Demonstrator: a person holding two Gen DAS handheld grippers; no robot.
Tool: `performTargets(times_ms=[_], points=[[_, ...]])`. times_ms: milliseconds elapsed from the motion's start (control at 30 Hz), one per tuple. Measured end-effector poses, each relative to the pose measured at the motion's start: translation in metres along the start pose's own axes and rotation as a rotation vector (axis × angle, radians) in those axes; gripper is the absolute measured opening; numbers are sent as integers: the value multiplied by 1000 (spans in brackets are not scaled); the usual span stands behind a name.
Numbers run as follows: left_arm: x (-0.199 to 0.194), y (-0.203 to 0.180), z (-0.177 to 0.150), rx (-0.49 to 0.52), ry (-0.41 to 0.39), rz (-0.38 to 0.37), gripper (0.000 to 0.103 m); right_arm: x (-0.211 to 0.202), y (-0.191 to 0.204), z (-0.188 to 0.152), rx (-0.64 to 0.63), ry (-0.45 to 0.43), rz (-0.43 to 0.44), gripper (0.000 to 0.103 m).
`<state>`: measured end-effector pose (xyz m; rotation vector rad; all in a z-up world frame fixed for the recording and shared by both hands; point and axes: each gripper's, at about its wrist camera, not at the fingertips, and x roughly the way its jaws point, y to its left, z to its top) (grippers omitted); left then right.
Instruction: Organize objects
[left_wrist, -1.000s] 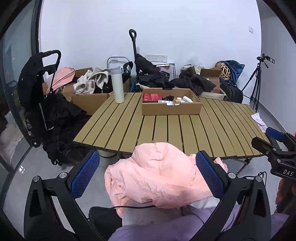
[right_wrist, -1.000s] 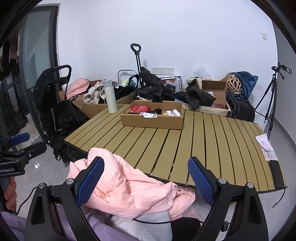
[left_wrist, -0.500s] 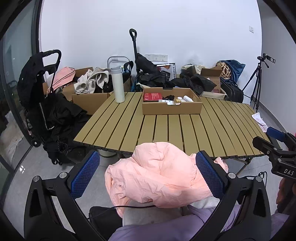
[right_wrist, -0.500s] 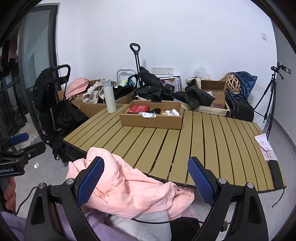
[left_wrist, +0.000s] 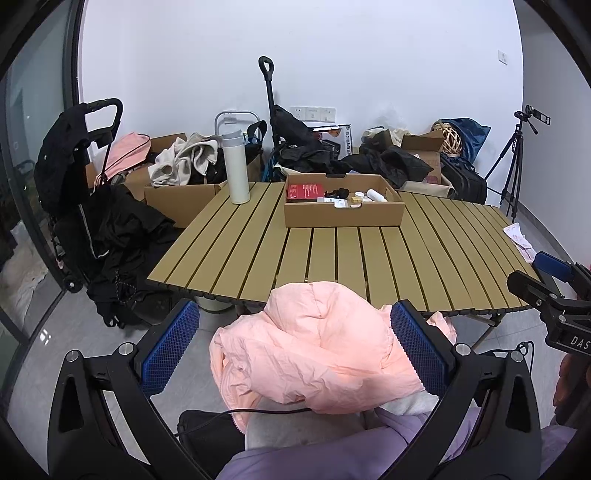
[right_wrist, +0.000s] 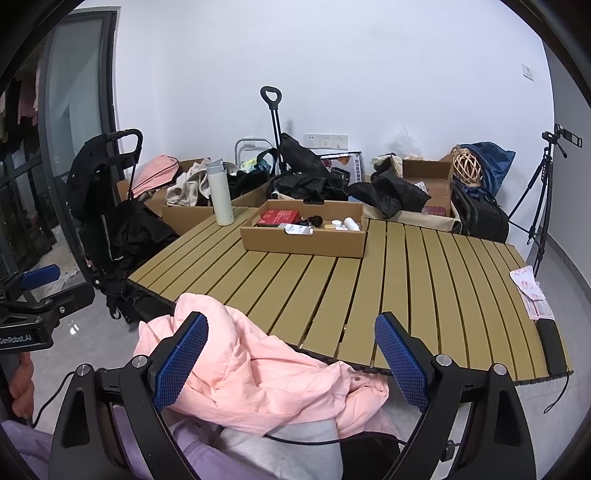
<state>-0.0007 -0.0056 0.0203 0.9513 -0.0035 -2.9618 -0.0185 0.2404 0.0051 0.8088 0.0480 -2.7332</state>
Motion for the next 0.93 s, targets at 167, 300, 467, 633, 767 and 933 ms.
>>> performTargets(times_ms=[167,300,467,633,767,933], points=[[0,1,0,1,1,0,103,1,-1,0,1,3,-1,94],[0,1,-1,5,1,0,103,1,-1,-1,2,4,-1,94],[1,2,0,7,2,2,103,3,-2,-2,-6,22,2,94],[4,3,0,12,13,-13,103,5,-6,-4,-1,39,-5,94],[8,3,-1,15,27,-6,103,5,-5,-5,-4,40,2,94],[1,1,-3,42,-5,-23,103,6,-9,-5,8,46,-6,94]])
